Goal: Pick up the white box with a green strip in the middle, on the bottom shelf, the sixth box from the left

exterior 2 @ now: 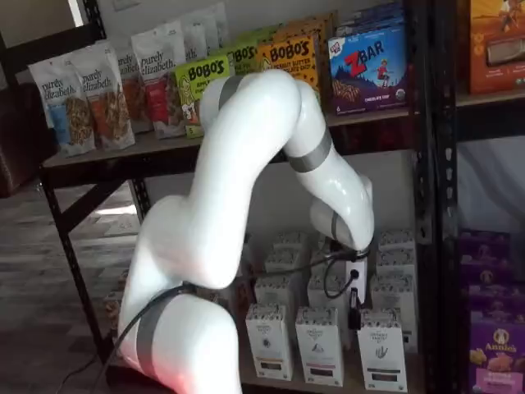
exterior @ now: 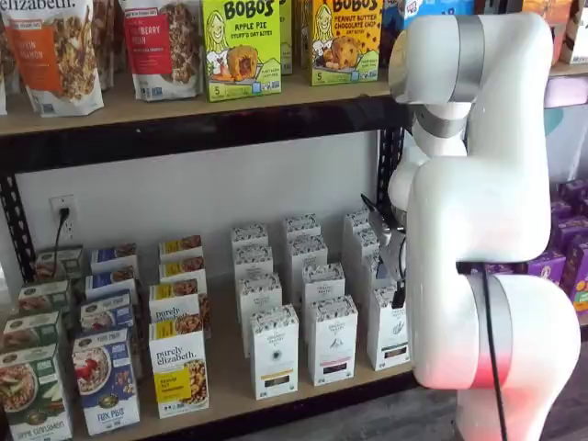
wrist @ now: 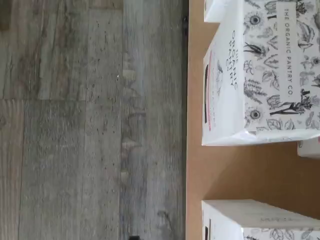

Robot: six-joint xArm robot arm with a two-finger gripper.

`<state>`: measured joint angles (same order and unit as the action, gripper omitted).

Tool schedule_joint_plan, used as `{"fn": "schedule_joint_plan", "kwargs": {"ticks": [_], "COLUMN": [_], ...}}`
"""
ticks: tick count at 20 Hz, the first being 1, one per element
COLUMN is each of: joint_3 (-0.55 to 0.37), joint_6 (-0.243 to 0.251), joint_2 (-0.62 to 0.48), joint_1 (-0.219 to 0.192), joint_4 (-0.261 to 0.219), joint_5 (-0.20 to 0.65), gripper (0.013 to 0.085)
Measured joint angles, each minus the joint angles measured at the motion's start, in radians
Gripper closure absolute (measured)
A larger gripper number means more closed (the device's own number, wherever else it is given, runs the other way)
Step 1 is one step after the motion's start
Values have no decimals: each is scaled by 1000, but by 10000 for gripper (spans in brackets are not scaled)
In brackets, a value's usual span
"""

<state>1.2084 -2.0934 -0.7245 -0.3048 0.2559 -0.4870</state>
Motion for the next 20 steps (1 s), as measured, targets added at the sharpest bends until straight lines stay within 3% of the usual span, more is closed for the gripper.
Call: {"fn": "schedule_joint_plan", "kwargs": {"ticks": [2,4,10,20], "joint_3": [34,78,172,326], "joint_6": [66,89,58,106], "joint_2": [-21,-53,-122,-243], "joint_1": [-6,-14,-28,-21], "joint_4": [-81,-116,-93,-139], "joint_5": [-21,-38,-68,-84], "gripper": [130,130,130,130]}}
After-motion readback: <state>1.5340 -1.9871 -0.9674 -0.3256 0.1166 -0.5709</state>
